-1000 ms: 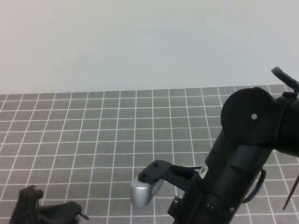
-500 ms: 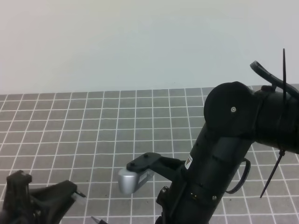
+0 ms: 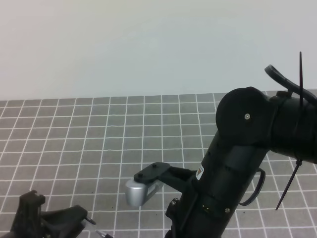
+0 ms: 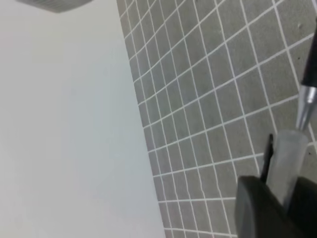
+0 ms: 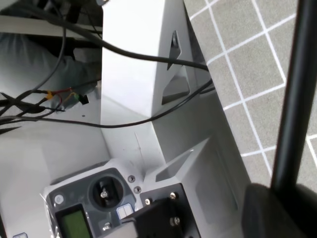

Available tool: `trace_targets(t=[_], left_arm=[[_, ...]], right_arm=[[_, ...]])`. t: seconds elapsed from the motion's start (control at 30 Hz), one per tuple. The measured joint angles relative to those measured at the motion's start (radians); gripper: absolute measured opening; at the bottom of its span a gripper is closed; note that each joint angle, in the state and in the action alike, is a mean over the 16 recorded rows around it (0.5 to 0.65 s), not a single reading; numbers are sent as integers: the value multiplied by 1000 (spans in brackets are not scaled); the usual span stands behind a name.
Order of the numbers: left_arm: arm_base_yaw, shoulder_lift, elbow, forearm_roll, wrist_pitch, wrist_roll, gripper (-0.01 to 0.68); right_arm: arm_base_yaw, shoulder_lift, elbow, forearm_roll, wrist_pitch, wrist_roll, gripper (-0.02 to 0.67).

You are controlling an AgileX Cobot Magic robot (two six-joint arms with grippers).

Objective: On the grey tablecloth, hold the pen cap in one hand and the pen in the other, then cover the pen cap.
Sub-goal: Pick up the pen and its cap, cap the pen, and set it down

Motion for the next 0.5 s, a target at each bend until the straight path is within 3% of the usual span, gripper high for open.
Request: trace_targets(t=[0.5], left_arm=[[0,8,0,11,28,-20,79]], right_arm=[[0,0,0,10,0,-13,-4]])
